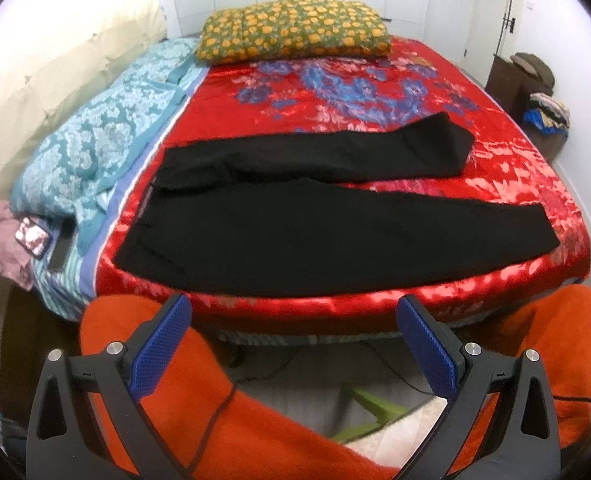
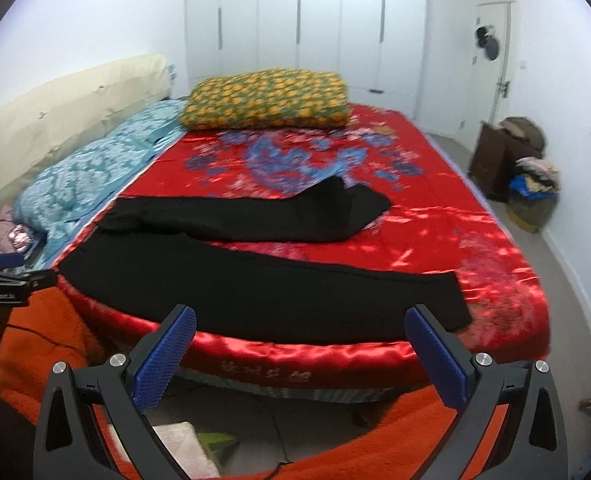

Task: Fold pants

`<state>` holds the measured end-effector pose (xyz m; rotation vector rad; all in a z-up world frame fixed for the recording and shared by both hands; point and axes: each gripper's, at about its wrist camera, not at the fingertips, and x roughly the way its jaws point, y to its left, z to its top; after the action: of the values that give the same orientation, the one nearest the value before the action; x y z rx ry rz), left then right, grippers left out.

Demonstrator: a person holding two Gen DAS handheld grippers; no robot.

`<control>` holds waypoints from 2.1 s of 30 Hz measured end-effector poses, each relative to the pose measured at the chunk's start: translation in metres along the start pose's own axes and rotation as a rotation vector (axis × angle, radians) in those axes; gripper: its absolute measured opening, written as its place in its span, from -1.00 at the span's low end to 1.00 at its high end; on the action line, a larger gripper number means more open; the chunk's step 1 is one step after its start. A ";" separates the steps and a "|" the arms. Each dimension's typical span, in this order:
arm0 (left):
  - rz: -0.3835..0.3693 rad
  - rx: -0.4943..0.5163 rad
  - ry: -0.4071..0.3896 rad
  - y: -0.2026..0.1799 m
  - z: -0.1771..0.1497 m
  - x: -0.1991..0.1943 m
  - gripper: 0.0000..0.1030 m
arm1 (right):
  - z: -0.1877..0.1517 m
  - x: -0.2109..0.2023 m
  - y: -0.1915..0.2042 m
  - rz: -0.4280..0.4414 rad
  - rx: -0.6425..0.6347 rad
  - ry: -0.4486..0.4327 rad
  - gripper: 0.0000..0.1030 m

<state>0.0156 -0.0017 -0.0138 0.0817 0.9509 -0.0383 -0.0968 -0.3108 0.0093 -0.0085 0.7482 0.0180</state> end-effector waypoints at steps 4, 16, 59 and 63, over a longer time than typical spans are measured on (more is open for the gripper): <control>0.004 -0.001 -0.049 0.003 0.013 -0.001 0.99 | 0.007 0.010 0.000 0.046 0.012 -0.009 1.00; -0.016 -0.012 -0.053 -0.011 0.032 0.010 0.99 | 0.021 0.021 0.009 0.067 -0.012 -0.034 1.00; 0.038 -0.058 0.126 -0.040 0.127 0.183 0.99 | 0.250 0.553 -0.203 0.310 -0.274 0.459 0.60; 0.055 -0.036 0.169 -0.046 0.127 0.201 0.98 | 0.251 0.600 -0.208 0.356 -0.258 0.488 0.53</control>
<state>0.2323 -0.0579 -0.1062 0.0792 1.1175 0.0371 0.5173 -0.5070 -0.2151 -0.1295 1.2235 0.4659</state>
